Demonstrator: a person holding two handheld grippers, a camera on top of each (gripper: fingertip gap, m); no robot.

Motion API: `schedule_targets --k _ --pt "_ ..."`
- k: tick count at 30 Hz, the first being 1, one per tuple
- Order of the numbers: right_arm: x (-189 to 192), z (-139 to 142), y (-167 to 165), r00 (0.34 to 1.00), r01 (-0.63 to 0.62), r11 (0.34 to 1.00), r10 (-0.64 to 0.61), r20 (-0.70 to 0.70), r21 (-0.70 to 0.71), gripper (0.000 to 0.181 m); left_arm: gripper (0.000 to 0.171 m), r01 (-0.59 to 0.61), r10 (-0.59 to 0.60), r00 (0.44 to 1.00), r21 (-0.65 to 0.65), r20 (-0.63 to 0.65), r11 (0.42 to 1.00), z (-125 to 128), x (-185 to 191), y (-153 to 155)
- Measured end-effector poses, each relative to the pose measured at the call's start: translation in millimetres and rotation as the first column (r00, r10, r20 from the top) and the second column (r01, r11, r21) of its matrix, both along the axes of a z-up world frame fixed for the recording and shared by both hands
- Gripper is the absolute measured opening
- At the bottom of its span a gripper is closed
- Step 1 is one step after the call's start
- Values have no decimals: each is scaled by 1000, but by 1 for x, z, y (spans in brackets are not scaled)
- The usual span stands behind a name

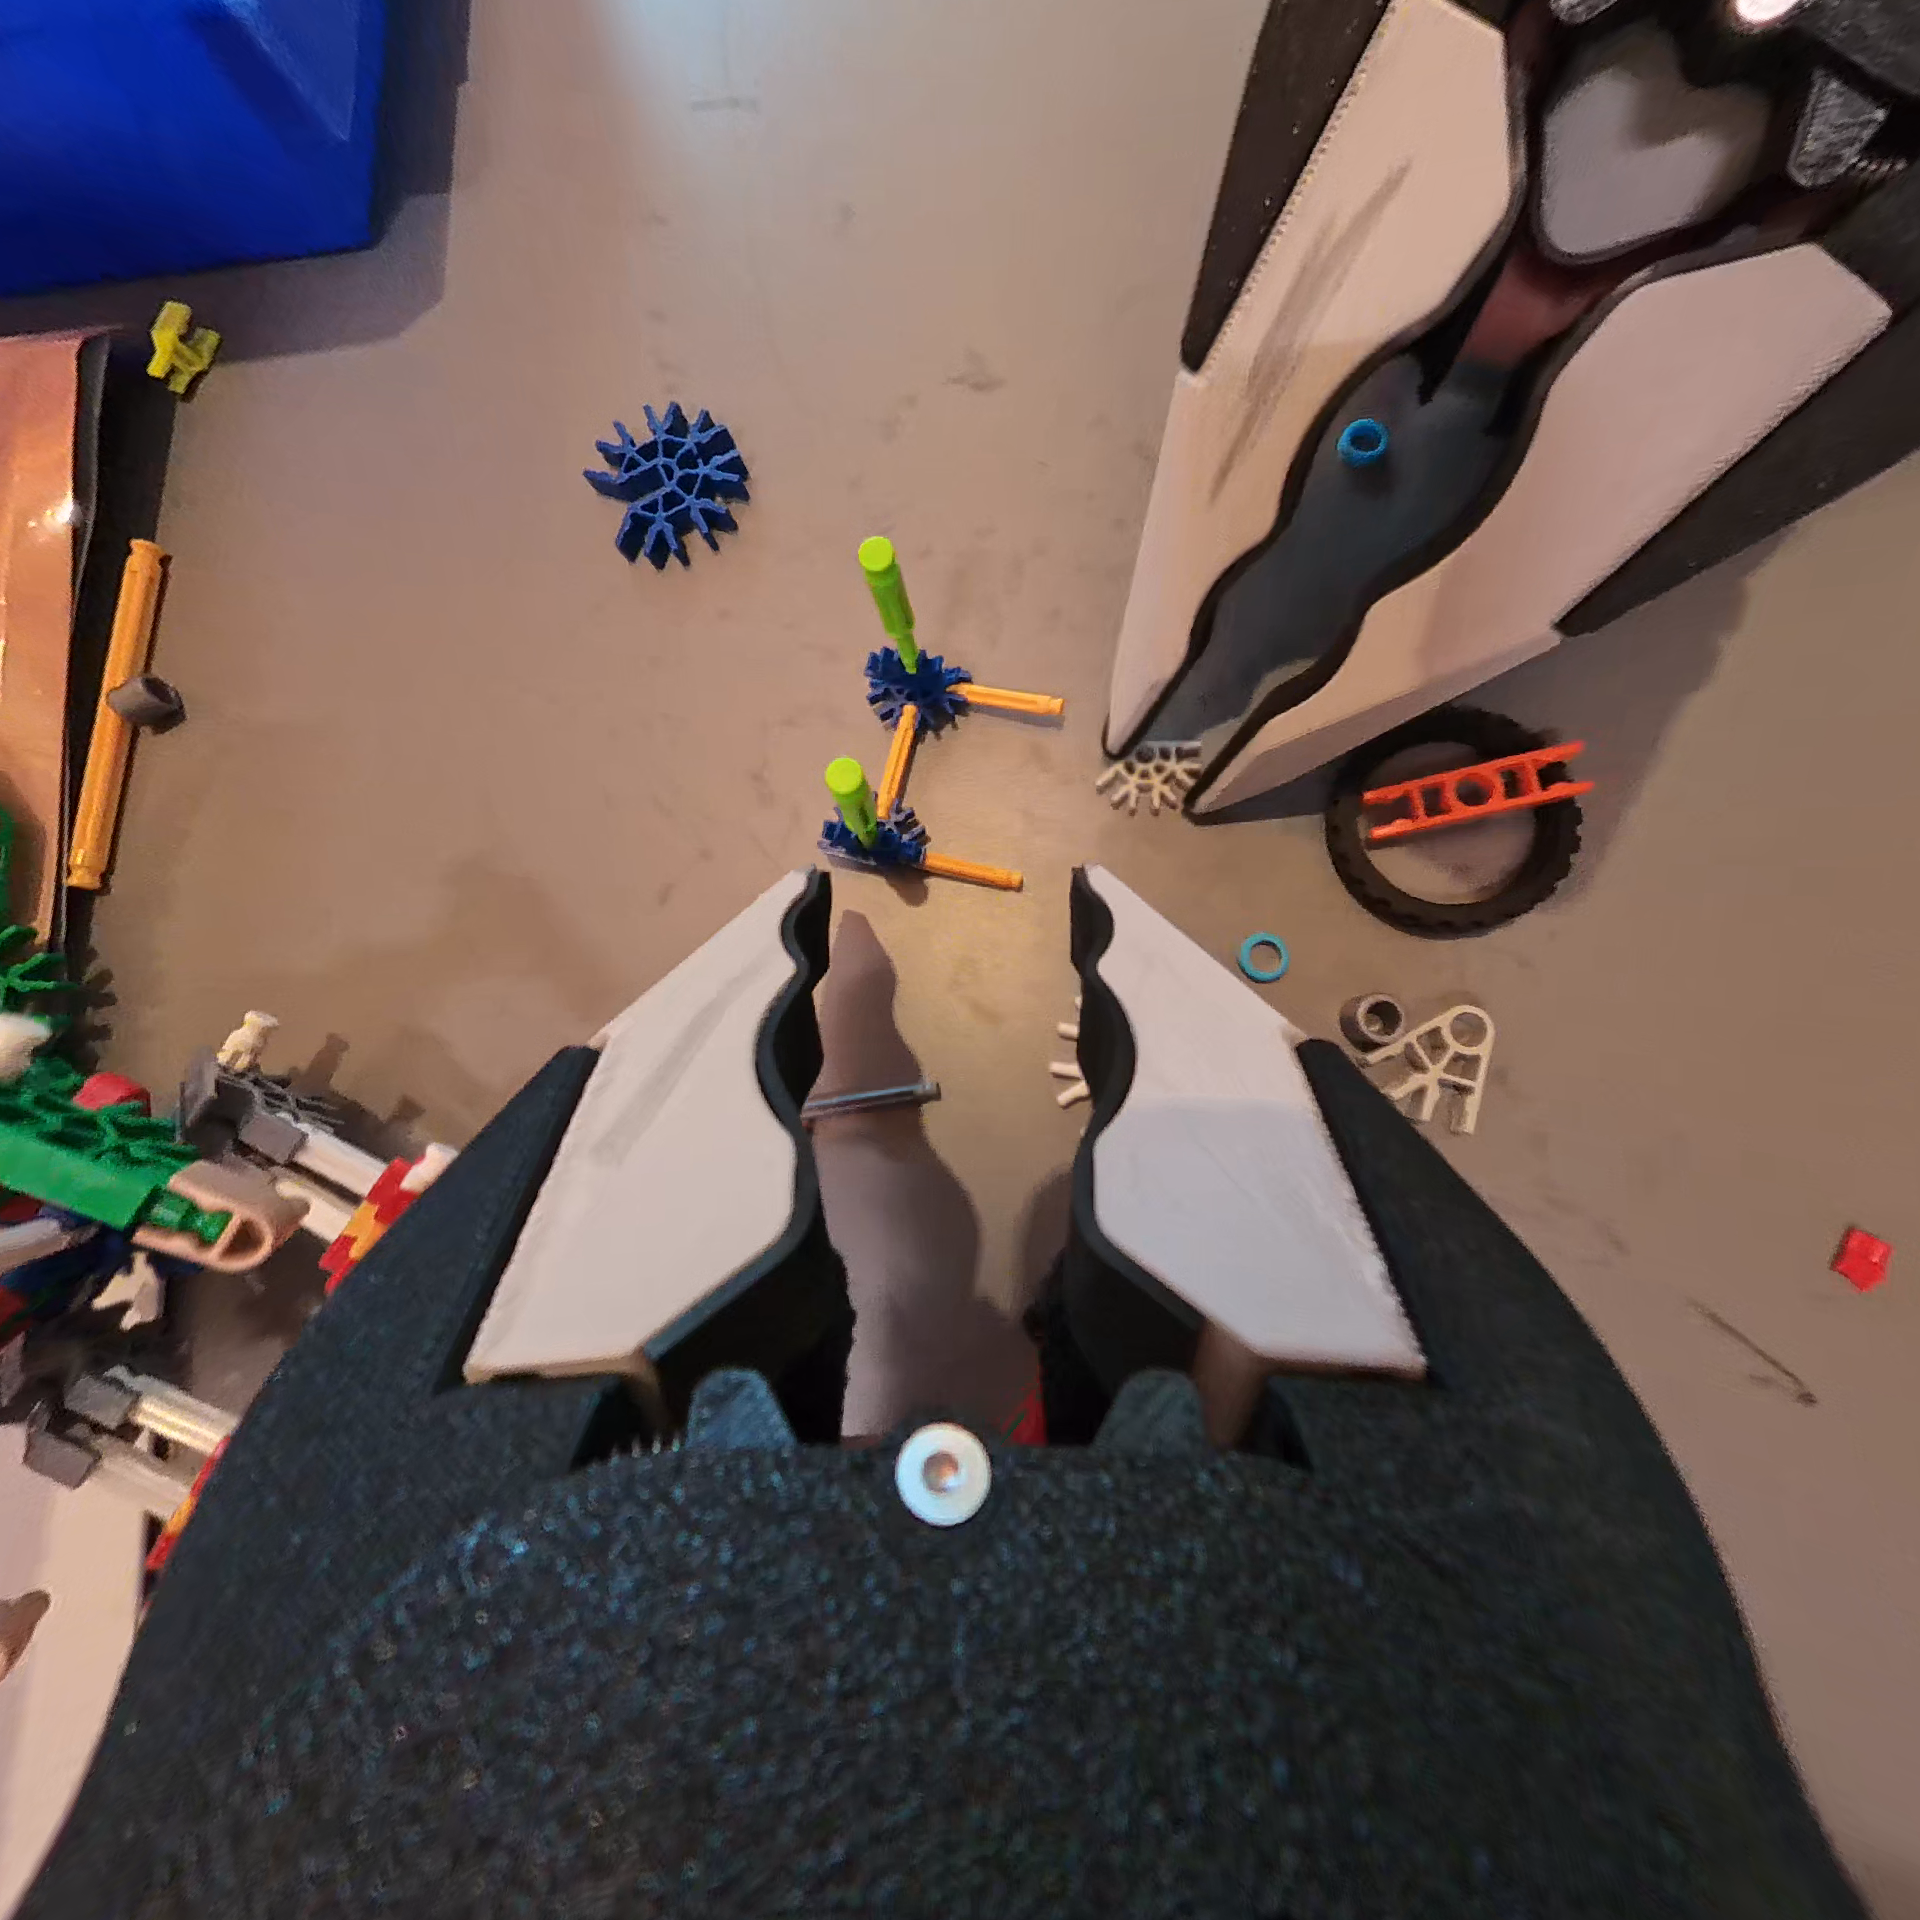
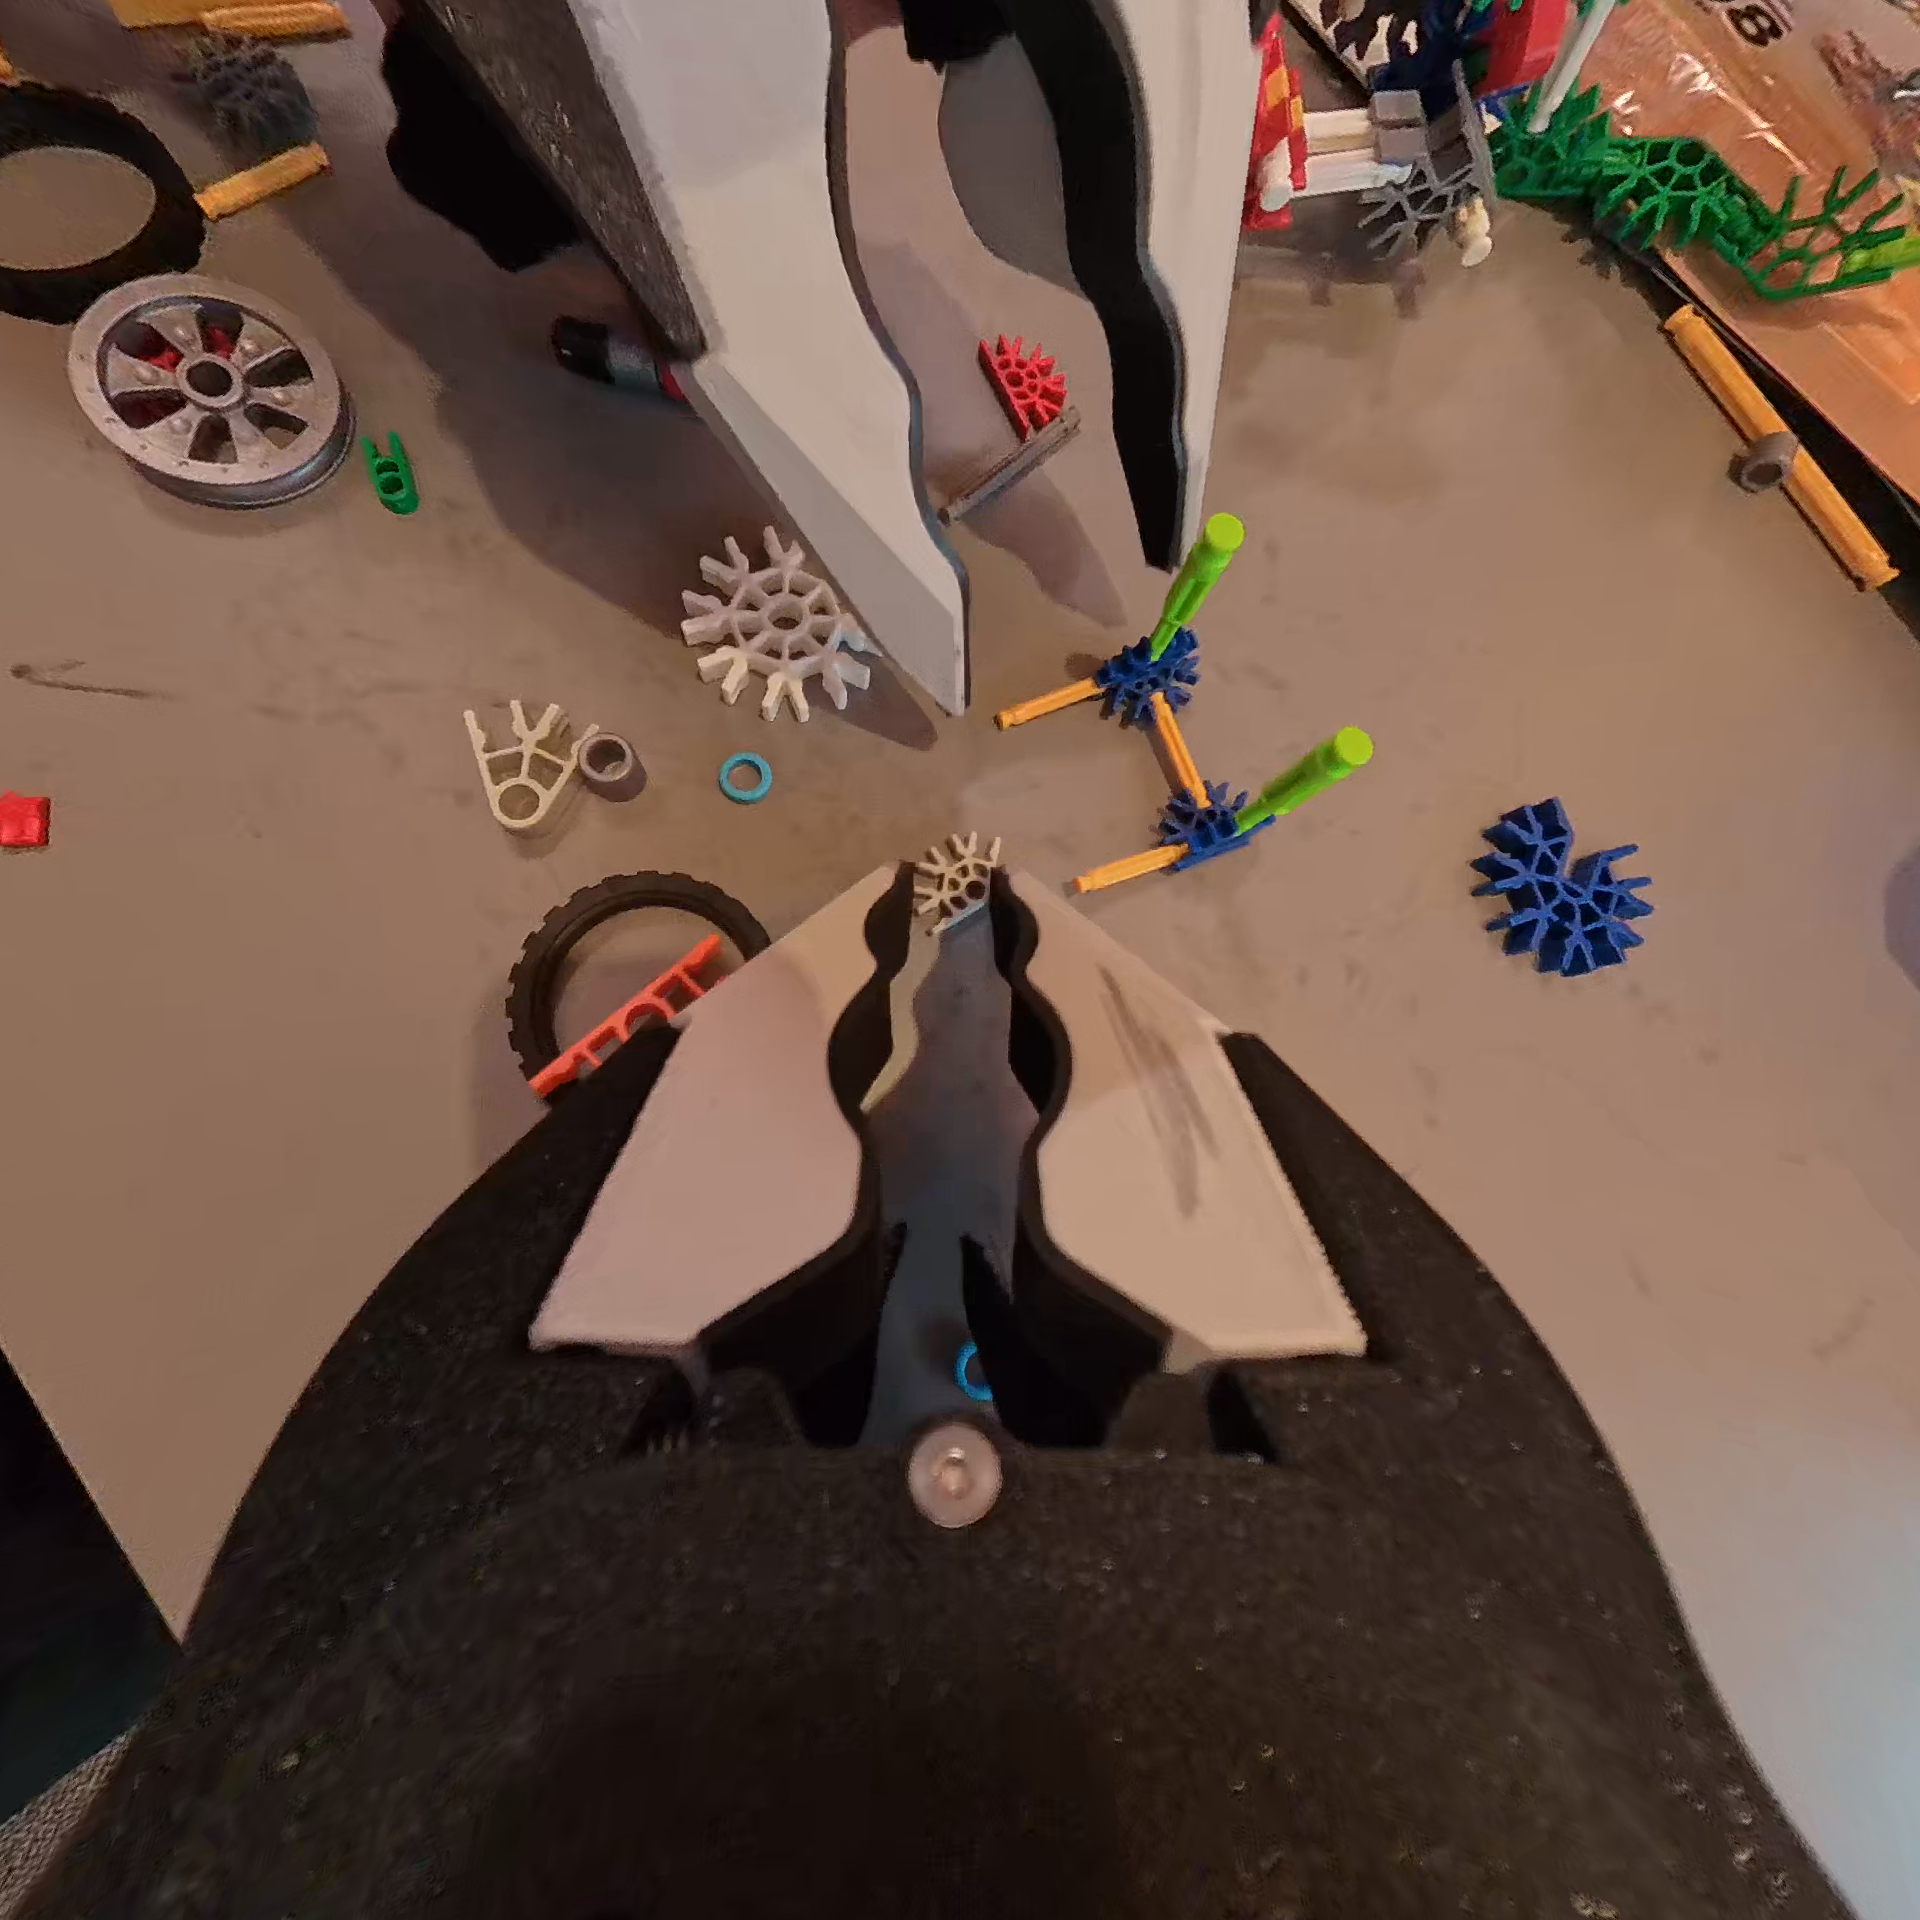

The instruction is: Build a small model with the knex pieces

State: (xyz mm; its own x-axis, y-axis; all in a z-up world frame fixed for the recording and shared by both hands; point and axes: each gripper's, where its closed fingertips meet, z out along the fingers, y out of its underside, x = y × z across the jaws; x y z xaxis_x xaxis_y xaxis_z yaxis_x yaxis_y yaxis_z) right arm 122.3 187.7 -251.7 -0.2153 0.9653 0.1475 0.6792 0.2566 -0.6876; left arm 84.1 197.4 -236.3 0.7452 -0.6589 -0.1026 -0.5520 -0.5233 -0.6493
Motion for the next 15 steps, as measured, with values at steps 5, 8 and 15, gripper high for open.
schedule_targets --k 5,8,15 --pt "3 0 4 1000 20 1000 -20 -4 12 14 43 21 -21 1000 -14 -5 1000 -8 4 3" --pt "8 1 8 999 42 999 -42 -5 18 14 41 39 -40 999 -25 -23 999 -10 8 0" --pt "16 11 22 993 112 994 -111 -29 17 14 40 83 -84 996 -49 -21 995 -8 26 -12"
